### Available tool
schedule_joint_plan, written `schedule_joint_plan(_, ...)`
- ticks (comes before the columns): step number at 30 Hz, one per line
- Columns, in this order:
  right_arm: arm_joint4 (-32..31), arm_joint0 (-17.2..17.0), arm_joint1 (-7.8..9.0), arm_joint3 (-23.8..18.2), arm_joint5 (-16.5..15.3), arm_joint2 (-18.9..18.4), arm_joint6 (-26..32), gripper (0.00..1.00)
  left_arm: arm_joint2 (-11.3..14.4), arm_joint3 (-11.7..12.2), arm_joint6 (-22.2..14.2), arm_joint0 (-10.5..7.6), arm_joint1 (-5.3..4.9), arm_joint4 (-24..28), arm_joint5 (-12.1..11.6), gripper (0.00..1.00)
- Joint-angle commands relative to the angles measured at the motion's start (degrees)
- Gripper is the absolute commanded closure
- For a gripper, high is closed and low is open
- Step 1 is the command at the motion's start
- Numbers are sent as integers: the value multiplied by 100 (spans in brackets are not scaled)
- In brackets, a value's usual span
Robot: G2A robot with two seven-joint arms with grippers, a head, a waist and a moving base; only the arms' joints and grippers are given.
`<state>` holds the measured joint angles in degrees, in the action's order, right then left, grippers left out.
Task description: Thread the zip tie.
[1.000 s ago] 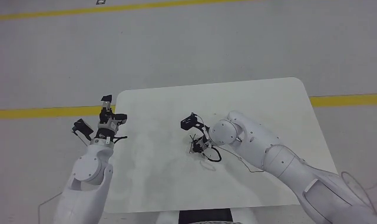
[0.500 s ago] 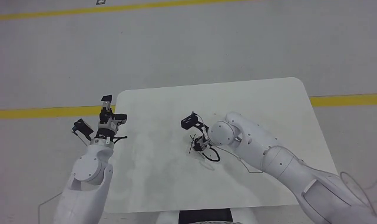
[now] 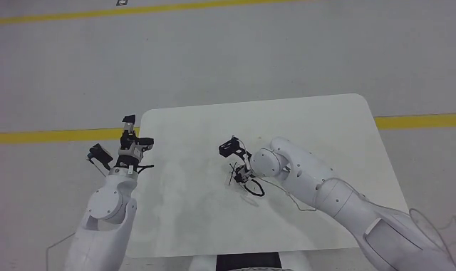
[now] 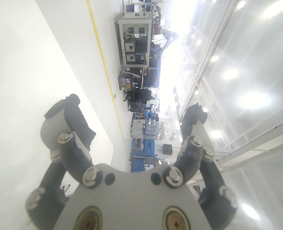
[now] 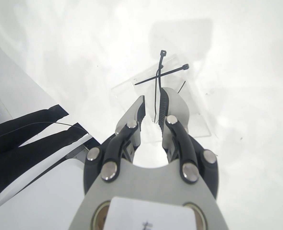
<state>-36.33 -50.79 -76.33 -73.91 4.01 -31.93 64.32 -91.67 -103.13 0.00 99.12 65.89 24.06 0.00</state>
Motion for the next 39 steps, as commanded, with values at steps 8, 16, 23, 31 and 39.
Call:
schedule_joint_plan(8, -109, -10, -47, 53, 75, -2, -29, 84, 0, 0, 0, 0, 0, 0, 0, 0)
schedule_joint_plan(16, -146, 18, -104, 188, 71, -1, -48, 81, 0, 0, 0, 0, 0, 0, 0, 0)
schedule_joint_plan(23, -268, 16, -151, 197, 80, 35, -77, 80, 0, 0, 0, 0, 0, 0, 0, 0)
schedule_joint_plan(31, -574, -31, -191, 57, 270, 105, -32, 83, 0, 0, 0, 0, 0, 0, 0, 0)
schedule_joint_plan(39, -709, -47, -247, 79, 366, 127, 10, 87, 0, 0, 0, 0, 0, 0, 0, 0)
